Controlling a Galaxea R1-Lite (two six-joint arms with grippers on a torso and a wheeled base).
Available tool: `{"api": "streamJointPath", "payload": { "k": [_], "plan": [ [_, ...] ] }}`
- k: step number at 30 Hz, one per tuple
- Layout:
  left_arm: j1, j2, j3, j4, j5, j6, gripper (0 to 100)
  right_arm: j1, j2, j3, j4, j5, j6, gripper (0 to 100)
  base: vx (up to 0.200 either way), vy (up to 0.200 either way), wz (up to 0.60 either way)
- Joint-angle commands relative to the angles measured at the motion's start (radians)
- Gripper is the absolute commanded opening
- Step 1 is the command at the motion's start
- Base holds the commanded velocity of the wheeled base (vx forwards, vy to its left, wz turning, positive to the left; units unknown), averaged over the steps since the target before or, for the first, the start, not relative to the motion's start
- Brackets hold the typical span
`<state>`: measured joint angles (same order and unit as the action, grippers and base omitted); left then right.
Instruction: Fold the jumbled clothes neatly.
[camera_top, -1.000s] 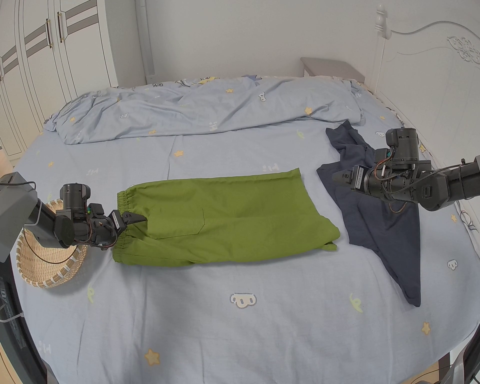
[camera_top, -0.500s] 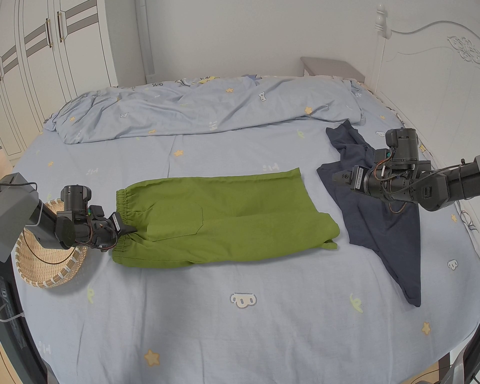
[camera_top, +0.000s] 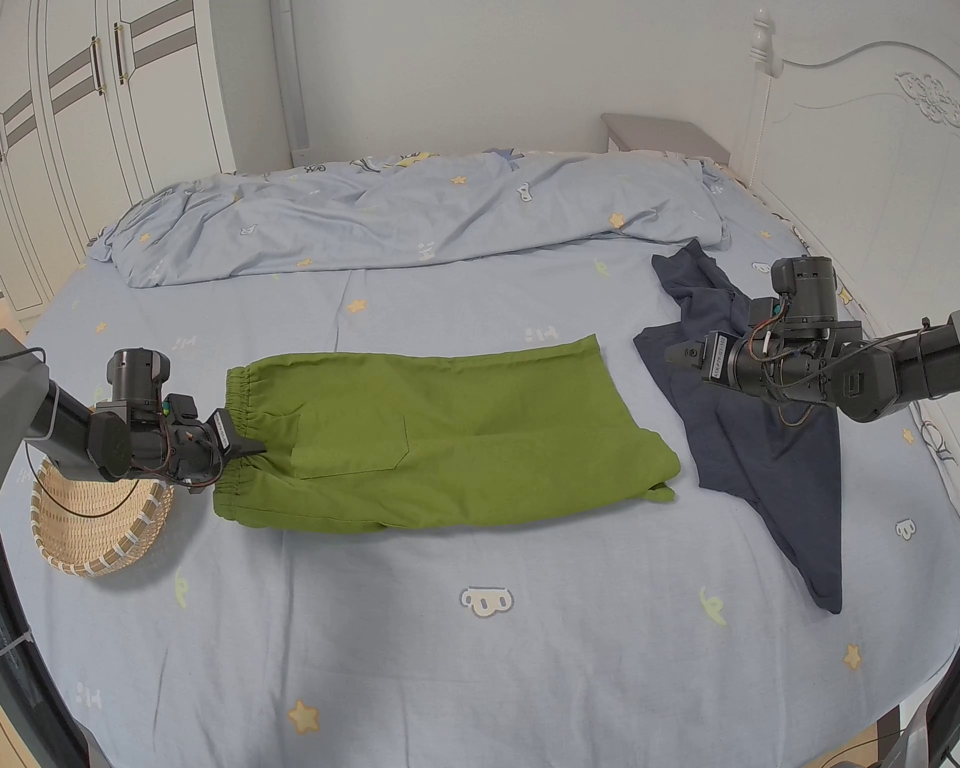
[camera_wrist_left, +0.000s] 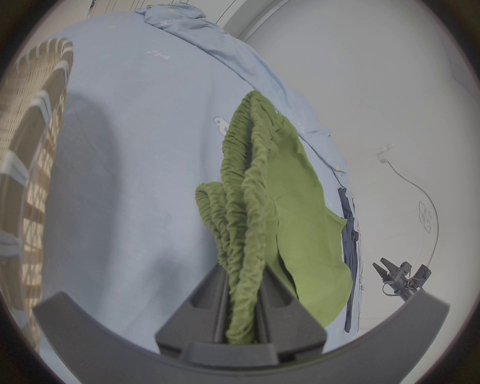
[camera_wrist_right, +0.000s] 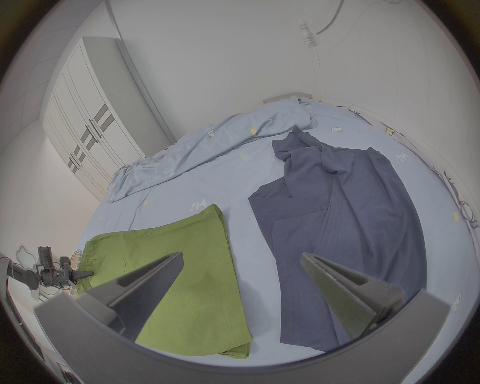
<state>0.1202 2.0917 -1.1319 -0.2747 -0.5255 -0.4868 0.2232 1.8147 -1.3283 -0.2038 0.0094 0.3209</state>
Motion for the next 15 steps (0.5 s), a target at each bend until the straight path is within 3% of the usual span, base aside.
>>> {"api": "streamJointPath", "payload": {
  "k": [1, 5, 6, 7, 8, 9, 10, 11, 12, 15],
  "plan": [
    [0.003, -0.056, -0.011, 0.026, -0.001, 0.008, 0, -0.002, 0.0, -0.002, 0.001, 0.004, 0.0, 100, 0.0, 0.0, 0.0],
    [0.007, -0.062, -0.022, 0.081, -0.001, 0.039, 0, -0.027, 0.0, -0.015, 0.034, 0.047, 0.003, 100, 0.0, 0.0, 0.0],
    [0.01, -0.064, -0.029, 0.126, -0.001, 0.07, 0, -0.054, 0.005, -0.042, 0.081, 0.143, 0.006, 100, 0.0, 0.0, 0.0],
    [0.012, -0.064, -0.029, 0.134, -0.001, 0.076, 0, -0.061, 0.006, -0.049, 0.09, 0.161, 0.007, 100, 0.0, 0.0, 0.0],
    [0.018, -0.068, -0.032, 0.167, -0.001, 0.106, 0, -0.093, 0.034, -0.086, 0.15, 0.244, 0.009, 100, 0.0, 0.0, 0.0],
    [0.021, -0.07, -0.034, 0.183, -0.001, 0.122, 0, -0.107, 0.054, -0.108, 0.188, 0.282, 0.009, 100, 0.0, 0.0, 0.0],
    [0.021, -0.07, -0.034, 0.183, -0.001, 0.122, 0, -0.107, 0.054, -0.108, 0.188, 0.282, 0.009, 100, 0.0, 0.0, 0.0],
    [0.024, -0.078, -0.034, 0.204, -0.001, 0.145, 0, -0.12, 0.1, -0.146, 0.233, 0.354, 0.009, 100, 0.0, 0.0, 0.0],
    [0.024, -0.079, -0.034, 0.207, -0.001, 0.146, 0, -0.123, 0.124, -0.155, 0.23, 0.38, 0.009, 100, 0.0, 0.0, 0.0],
    [0.024, -0.084, -0.034, 0.207, -0.001, 0.146, 0, -0.125, 0.164, -0.173, 0.23, 0.412, 0.009, 100, 0.0, 0.0, 0.0]
  ]
}}
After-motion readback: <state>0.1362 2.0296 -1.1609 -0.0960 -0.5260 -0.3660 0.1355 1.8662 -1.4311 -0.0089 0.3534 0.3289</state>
